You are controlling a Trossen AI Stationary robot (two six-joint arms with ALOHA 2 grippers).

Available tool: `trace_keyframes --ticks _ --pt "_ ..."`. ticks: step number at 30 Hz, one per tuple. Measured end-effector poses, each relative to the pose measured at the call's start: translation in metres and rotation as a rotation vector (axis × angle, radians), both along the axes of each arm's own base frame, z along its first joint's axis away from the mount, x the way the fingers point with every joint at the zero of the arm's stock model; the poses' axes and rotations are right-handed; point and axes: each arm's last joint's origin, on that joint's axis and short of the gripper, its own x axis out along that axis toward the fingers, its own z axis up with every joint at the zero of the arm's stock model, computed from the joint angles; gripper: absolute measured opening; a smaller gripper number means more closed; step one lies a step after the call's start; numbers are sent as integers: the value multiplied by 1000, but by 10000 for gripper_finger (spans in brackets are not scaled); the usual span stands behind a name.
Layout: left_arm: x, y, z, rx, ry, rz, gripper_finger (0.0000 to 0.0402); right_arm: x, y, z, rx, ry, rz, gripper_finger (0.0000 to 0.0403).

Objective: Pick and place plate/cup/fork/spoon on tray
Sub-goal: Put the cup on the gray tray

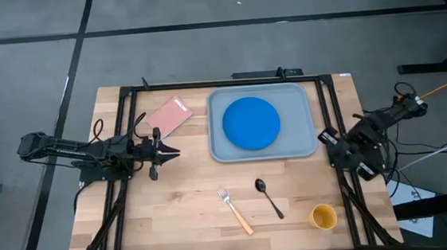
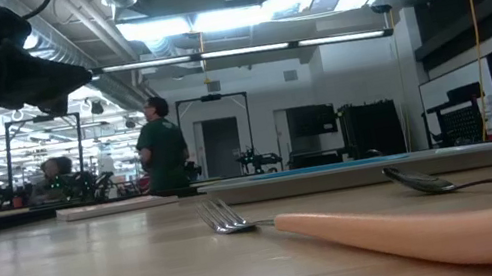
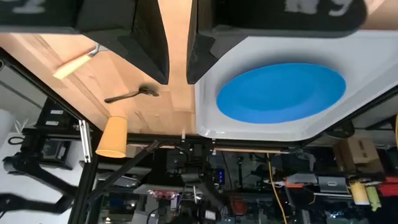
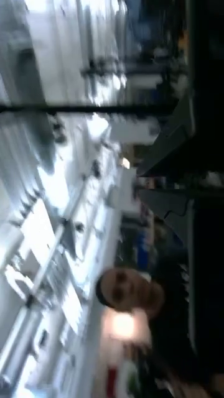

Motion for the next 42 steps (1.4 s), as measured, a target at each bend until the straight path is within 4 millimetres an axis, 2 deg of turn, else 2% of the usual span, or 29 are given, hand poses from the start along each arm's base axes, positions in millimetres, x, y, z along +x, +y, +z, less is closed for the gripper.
trace_keyframes --ticks 2,4,8,10,12,17,21,26,35,42 --pt "0 0 0 -1 0 0 49 10 8 13 -59 86 50 48" --pt "0 0 0 -1 2 0 49 23 16 24 -112 268 63 48" --pt "0 0 -1 0 5 0 49 43 25 31 -180 830 -58 48" --pt "0 0 -1 0 7 0 49 46 26 30 -184 1146 -143 48" --pt "0 0 -1 0 8 0 49 45 25 30 -199 1391 -205 48" --pt "0 0 -1 -1 11 0 49 49 27 44 -102 1674 -283 48" --pt "0 0 -1 -1 12 0 49 59 33 50 139 1736 -304 48" --pt "0 0 -1 -2 13 0 49 67 38 38 -11 1651 -387 48" --pt "0 0 -2 -3 19 -1 49 69 45 25 31 1744 -509 49" --pt "0 0 -2 -8 23 -3 49 59 43 20 -15 1756 -668 49"
